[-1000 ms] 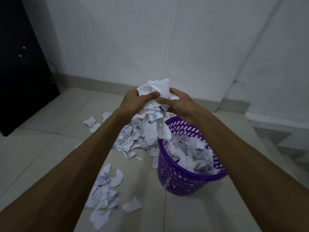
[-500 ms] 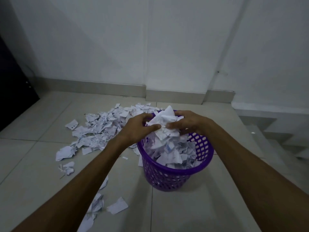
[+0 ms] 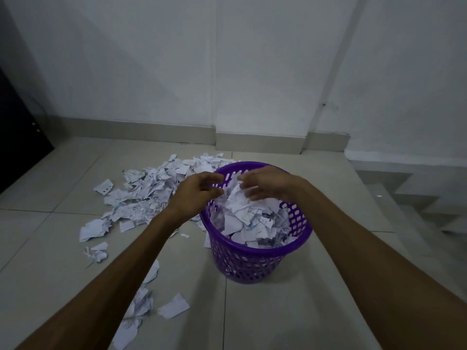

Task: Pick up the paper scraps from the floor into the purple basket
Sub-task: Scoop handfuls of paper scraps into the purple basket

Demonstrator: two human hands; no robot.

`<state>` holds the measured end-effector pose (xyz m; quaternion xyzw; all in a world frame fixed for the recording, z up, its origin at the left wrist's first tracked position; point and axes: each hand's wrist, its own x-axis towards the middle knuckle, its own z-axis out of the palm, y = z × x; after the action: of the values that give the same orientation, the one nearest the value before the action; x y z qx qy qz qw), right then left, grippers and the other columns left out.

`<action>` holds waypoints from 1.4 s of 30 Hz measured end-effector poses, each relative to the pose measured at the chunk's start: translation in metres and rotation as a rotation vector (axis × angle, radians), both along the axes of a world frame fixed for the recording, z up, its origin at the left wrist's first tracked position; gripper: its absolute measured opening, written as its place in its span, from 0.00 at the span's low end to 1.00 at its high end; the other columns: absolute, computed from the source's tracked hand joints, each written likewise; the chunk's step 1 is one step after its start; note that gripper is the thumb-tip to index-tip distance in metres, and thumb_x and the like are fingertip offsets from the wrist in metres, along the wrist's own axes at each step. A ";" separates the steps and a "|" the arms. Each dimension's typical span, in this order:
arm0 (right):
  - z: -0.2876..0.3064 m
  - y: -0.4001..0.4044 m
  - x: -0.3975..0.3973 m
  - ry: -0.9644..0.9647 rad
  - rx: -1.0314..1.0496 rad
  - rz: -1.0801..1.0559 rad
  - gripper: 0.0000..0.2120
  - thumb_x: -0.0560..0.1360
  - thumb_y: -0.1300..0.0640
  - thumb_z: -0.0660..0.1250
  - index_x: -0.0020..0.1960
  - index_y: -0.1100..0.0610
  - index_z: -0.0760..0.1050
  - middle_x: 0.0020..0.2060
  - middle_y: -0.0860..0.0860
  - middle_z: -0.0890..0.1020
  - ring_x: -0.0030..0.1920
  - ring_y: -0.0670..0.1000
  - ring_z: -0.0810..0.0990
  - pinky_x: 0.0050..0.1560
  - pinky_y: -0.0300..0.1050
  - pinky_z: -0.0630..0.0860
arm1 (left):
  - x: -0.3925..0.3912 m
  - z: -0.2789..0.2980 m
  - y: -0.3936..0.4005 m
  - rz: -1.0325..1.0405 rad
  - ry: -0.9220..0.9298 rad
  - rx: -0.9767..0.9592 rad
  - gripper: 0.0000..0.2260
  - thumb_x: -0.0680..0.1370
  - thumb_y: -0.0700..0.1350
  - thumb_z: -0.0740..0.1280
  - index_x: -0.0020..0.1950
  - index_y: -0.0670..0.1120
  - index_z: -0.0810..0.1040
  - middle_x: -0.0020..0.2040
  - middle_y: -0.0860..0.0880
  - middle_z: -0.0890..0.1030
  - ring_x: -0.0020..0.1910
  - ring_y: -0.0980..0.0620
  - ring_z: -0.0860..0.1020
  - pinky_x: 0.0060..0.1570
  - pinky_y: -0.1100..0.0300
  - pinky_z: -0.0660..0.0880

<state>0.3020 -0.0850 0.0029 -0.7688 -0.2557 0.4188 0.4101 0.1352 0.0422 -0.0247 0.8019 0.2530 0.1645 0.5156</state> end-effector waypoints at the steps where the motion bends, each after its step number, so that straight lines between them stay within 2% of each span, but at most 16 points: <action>1: -0.010 0.003 -0.004 0.005 -0.074 0.042 0.17 0.80 0.56 0.66 0.66 0.62 0.74 0.60 0.59 0.79 0.55 0.56 0.81 0.53 0.46 0.80 | 0.000 -0.001 0.000 0.003 -0.006 0.002 0.13 0.78 0.41 0.68 0.63 0.49 0.78 0.60 0.52 0.80 0.56 0.54 0.78 0.52 0.57 0.78; 4: -0.027 0.011 -0.012 -0.118 -0.318 0.171 0.20 0.81 0.52 0.64 0.68 0.62 0.73 0.62 0.58 0.78 0.57 0.54 0.79 0.58 0.48 0.77 | -0.003 -0.003 0.002 0.026 -0.043 -0.033 0.12 0.79 0.41 0.67 0.61 0.51 0.79 0.59 0.52 0.80 0.56 0.53 0.79 0.49 0.59 0.80; 6: -0.025 0.012 -0.012 -0.236 -0.370 0.218 0.18 0.81 0.53 0.63 0.66 0.62 0.74 0.61 0.57 0.80 0.55 0.54 0.80 0.55 0.46 0.79 | -0.005 -0.004 0.002 0.037 -0.068 -0.089 0.11 0.79 0.41 0.67 0.61 0.51 0.79 0.59 0.51 0.81 0.56 0.51 0.80 0.51 0.55 0.81; 8: -0.015 0.014 -0.014 -0.317 -0.270 0.145 0.14 0.81 0.55 0.62 0.63 0.62 0.77 0.57 0.56 0.81 0.48 0.53 0.81 0.44 0.42 0.77 | -0.009 -0.005 0.003 0.039 -0.097 -0.135 0.12 0.79 0.40 0.67 0.61 0.49 0.80 0.58 0.51 0.82 0.56 0.51 0.81 0.52 0.51 0.81; 11: 0.008 0.019 -0.019 -0.357 -0.076 0.023 0.10 0.81 0.55 0.64 0.56 0.59 0.79 0.50 0.53 0.83 0.39 0.49 0.82 0.31 0.36 0.73 | -0.016 -0.004 0.008 0.057 -0.173 -0.214 0.13 0.79 0.40 0.67 0.62 0.48 0.79 0.56 0.52 0.83 0.51 0.54 0.83 0.51 0.55 0.81; 18: 0.018 0.069 -0.092 -0.190 0.335 0.000 0.08 0.80 0.56 0.65 0.56 0.58 0.79 0.47 0.52 0.83 0.38 0.48 0.82 0.38 0.39 0.77 | -0.059 -0.018 0.050 0.181 -0.224 -0.269 0.12 0.80 0.41 0.66 0.63 0.47 0.78 0.56 0.52 0.83 0.49 0.52 0.84 0.48 0.60 0.79; 23: -0.042 0.102 -0.158 -0.035 0.436 0.032 0.06 0.80 0.58 0.64 0.54 0.55 0.79 0.44 0.50 0.83 0.39 0.48 0.83 0.41 0.39 0.79 | -0.111 -0.062 0.079 0.291 -0.127 -0.332 0.11 0.79 0.42 0.67 0.61 0.48 0.79 0.53 0.49 0.84 0.50 0.49 0.83 0.51 0.57 0.79; 28: -0.140 0.102 -0.199 0.061 0.294 0.016 0.06 0.80 0.58 0.65 0.53 0.55 0.80 0.48 0.50 0.83 0.41 0.46 0.81 0.36 0.32 0.74 | -0.162 -0.117 0.089 0.417 -0.010 -0.390 0.11 0.78 0.41 0.68 0.60 0.48 0.79 0.54 0.49 0.83 0.53 0.46 0.82 0.53 0.54 0.77; 31: -0.191 0.086 -0.215 -0.026 0.240 -0.058 0.07 0.79 0.58 0.66 0.56 0.55 0.80 0.51 0.48 0.82 0.49 0.47 0.81 0.45 0.33 0.74 | -0.188 -0.150 0.093 0.449 0.033 -0.386 0.12 0.78 0.40 0.68 0.60 0.47 0.79 0.56 0.49 0.83 0.55 0.46 0.81 0.52 0.55 0.77; 33: -0.215 0.072 -0.227 -0.081 0.186 -0.071 0.11 0.78 0.54 0.69 0.60 0.50 0.78 0.56 0.46 0.80 0.57 0.46 0.78 0.50 0.29 0.72 | -0.202 -0.173 0.096 0.471 0.045 -0.324 0.11 0.77 0.39 0.68 0.59 0.48 0.80 0.57 0.49 0.82 0.57 0.48 0.80 0.55 0.55 0.77; 34: -0.226 0.065 -0.233 -0.134 0.170 -0.069 0.16 0.76 0.49 0.71 0.63 0.47 0.75 0.60 0.45 0.77 0.61 0.45 0.75 0.55 0.30 0.71 | -0.207 -0.183 0.096 0.500 0.053 -0.266 0.11 0.77 0.40 0.69 0.58 0.50 0.81 0.58 0.50 0.82 0.58 0.49 0.79 0.58 0.54 0.76; 36: -0.242 0.050 -0.244 -0.316 0.113 0.001 0.33 0.70 0.34 0.70 0.71 0.43 0.67 0.69 0.44 0.70 0.70 0.44 0.66 0.71 0.41 0.64 | -0.213 -0.195 0.095 0.587 0.066 -0.155 0.11 0.76 0.42 0.71 0.56 0.54 0.81 0.59 0.52 0.81 0.59 0.50 0.77 0.59 0.54 0.74; 37: -0.251 0.046 -0.250 -0.420 0.055 0.075 0.41 0.66 0.26 0.66 0.74 0.41 0.61 0.74 0.45 0.63 0.75 0.46 0.59 0.76 0.47 0.56 | -0.216 -0.199 0.096 0.629 0.060 -0.131 0.11 0.76 0.44 0.71 0.56 0.55 0.81 0.60 0.52 0.80 0.60 0.51 0.76 0.60 0.54 0.73; 39: -0.261 0.040 -0.268 -0.574 -0.031 0.205 0.53 0.61 0.18 0.59 0.79 0.39 0.46 0.79 0.47 0.45 0.79 0.48 0.41 0.79 0.53 0.41 | -0.222 -0.207 0.098 0.629 0.048 -0.146 0.11 0.75 0.46 0.73 0.56 0.57 0.82 0.59 0.54 0.80 0.58 0.52 0.76 0.60 0.52 0.74; 40: -0.264 0.038 -0.276 -0.621 -0.034 0.244 0.56 0.60 0.17 0.58 0.79 0.39 0.41 0.79 0.49 0.38 0.78 0.49 0.35 0.78 0.54 0.39 | -0.223 -0.210 0.096 0.589 0.060 -0.160 0.11 0.74 0.47 0.73 0.56 0.57 0.82 0.57 0.55 0.81 0.56 0.52 0.77 0.60 0.51 0.75; 42: -0.270 0.040 -0.293 -0.722 0.010 0.298 0.60 0.59 0.16 0.57 0.79 0.43 0.37 0.79 0.51 0.34 0.78 0.52 0.34 0.78 0.55 0.39 | -0.226 -0.217 0.093 0.507 0.103 -0.131 0.13 0.73 0.48 0.74 0.57 0.56 0.82 0.56 0.56 0.82 0.57 0.54 0.78 0.60 0.51 0.76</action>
<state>0.0088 -0.0446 -0.2672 -0.8193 -0.4943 0.1749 0.2320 -0.0911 0.1351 -0.2419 0.6851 0.4820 0.2305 0.4952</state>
